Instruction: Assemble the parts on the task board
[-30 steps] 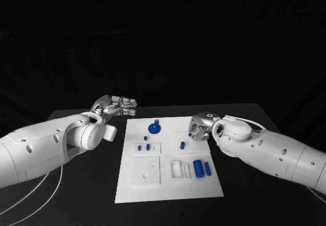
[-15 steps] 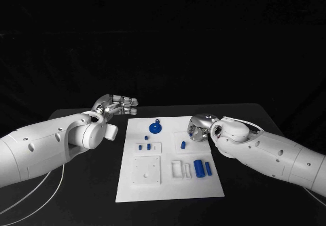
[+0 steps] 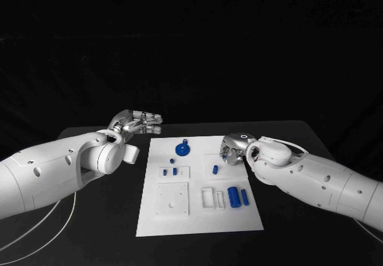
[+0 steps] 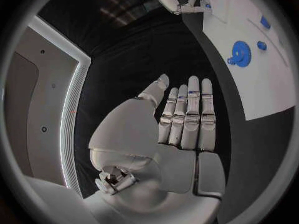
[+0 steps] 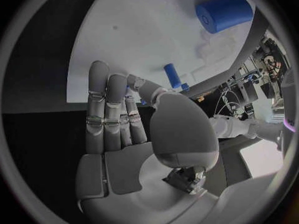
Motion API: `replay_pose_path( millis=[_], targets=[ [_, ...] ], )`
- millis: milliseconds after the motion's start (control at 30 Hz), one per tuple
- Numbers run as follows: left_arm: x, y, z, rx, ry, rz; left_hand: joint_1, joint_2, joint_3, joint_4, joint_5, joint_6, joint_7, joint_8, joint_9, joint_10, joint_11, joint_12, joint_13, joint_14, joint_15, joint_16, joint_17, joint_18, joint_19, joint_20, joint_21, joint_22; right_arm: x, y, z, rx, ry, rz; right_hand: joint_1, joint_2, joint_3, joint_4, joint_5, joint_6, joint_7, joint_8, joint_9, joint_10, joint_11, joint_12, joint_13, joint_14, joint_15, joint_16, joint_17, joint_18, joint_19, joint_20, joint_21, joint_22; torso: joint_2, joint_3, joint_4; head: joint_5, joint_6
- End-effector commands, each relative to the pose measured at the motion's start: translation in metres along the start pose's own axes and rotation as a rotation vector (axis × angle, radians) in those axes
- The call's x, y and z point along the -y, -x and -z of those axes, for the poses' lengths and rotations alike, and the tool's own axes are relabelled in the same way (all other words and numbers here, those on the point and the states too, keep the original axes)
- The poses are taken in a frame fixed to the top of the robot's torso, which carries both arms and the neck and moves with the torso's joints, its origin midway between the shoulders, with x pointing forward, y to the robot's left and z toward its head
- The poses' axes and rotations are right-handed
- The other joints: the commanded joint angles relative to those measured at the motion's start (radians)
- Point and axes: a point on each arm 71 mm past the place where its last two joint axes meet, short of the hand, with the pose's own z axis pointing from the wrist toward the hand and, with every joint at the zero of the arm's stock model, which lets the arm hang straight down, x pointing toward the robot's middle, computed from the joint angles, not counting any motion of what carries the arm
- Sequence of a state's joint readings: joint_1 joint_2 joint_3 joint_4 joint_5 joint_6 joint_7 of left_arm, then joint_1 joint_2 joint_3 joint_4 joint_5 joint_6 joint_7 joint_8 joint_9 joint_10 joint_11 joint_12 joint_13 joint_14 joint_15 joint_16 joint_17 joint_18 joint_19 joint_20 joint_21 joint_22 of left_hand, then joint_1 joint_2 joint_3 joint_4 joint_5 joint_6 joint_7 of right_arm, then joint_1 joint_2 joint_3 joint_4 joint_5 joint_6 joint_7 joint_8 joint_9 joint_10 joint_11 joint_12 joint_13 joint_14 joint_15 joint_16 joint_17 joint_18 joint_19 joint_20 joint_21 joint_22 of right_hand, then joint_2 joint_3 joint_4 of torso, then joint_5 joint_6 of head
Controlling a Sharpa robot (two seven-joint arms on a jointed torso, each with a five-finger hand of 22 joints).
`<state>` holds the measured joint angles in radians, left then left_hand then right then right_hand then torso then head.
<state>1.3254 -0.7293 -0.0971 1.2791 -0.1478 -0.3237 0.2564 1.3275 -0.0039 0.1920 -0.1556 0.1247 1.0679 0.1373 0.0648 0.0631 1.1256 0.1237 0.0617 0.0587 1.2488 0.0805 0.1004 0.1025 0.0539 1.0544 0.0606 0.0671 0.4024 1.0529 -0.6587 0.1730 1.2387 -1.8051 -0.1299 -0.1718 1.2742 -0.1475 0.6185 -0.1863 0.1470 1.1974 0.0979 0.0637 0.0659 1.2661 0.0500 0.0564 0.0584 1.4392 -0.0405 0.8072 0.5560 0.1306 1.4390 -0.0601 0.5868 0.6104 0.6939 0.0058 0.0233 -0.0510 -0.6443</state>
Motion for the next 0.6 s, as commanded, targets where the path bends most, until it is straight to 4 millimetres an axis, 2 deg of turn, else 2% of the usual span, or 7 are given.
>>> replay_pose_path(
  millis=[33,267,600],
  targets=[
    [0.0023,-0.0021,-0.0008,-0.007,-0.010,0.008,0.007,0.003,-0.006,0.002,-0.005,-0.005,-0.002,-0.002,-0.001,-0.006,-0.001,-0.001,-0.001,0.001,0.001,-0.005,0.001,-0.010,0.005,0.001,0.004,-0.001,-0.0021,-0.0083,0.0005,-0.023,0.000,0.016,0.003,0.014,0.005,-0.003,-0.009,0.014,-0.003,0.000,0.002,0.020,-0.005,0.003,0.003,0.003,-0.009,0.001,0.001,0.006,0.001,-0.011,0.002,0.006,0.000,0.0000,-0.0009,-0.001,-0.002],
    [0.0022,-0.0022,-0.0012,-0.006,-0.009,0.008,0.006,0.004,-0.008,0.003,-0.008,-0.005,-0.002,-0.002,-0.001,-0.007,-0.001,-0.001,-0.001,0.002,0.001,-0.005,0.002,-0.011,0.005,0.001,0.005,-0.004,-0.0037,-0.0090,0.0003,0.003,-0.007,0.027,0.008,0.028,0.008,-0.014,-0.029,0.067,-0.016,0.001,0.005,0.075,-0.022,0.003,0.005,0.005,-0.020,-0.004,0.002,-0.003,0.003,-0.022,0.001,0.021,-0.001,0.0002,-0.0003,-0.002,-0.004],
    [0.0019,-0.0012,-0.0018,-0.003,-0.009,0.007,0.007,0.004,-0.009,0.002,-0.008,-0.004,-0.002,-0.002,-0.001,-0.008,-0.001,-0.001,-0.001,0.001,0.001,-0.005,0.002,-0.011,0.005,0.001,0.004,-0.006,-0.0021,-0.0062,0.0016,0.054,-0.022,0.037,0.003,0.026,0.028,-0.032,-0.042,0.083,-0.021,0.000,0.004,0.091,-0.026,0.003,0.005,0.007,-0.027,-0.007,0.010,-0.006,0.001,-0.030,0.001,0.061,-0.001,-0.0003,0.0003,-0.002,-0.002]
  ],
)
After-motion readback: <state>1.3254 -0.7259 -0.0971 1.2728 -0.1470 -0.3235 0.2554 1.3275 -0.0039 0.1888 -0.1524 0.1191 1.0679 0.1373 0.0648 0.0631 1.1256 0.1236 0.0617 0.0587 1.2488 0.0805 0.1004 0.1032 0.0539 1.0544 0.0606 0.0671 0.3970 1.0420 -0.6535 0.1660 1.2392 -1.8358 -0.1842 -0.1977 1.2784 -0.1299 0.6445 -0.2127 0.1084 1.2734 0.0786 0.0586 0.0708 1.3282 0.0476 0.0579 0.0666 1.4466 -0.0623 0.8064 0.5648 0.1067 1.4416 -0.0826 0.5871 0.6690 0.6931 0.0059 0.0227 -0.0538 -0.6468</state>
